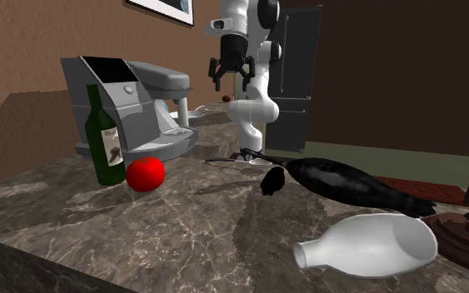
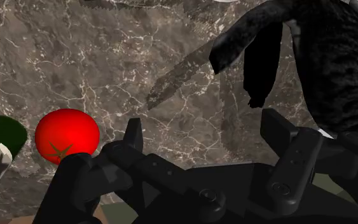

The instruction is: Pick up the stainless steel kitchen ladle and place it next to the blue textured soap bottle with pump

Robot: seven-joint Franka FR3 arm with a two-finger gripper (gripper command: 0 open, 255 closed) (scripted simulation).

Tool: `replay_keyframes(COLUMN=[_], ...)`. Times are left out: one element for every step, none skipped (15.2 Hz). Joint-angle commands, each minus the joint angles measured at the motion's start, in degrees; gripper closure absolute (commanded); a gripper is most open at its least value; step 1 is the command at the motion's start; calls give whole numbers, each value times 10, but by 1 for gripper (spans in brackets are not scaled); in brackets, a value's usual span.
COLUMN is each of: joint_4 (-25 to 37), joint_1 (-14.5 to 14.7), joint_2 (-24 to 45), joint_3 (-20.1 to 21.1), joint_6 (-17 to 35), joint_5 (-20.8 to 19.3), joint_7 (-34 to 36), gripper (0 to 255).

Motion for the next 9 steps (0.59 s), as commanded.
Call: replay_keyframes(joint_4=[0,-18,-35,-52,-69,-86,-102,-118,-134], joint_1=[0,-13,-25,-38,-50,-62,-73,-84,-94], joint_2=[0,-2,-3,-4,-6,-7,-8,-8,-9], joint_3=[0,8,16,24,32,41,50,58,68], joint_6=[0,7,15,22,29,36,42,49,56], joint_5=[0,4,9,15,20,27,34,42,51], joint_7=[0,34,68,102,136,171,205,239,273], gripper=[0,0,0,0,0,0,0,0,0])
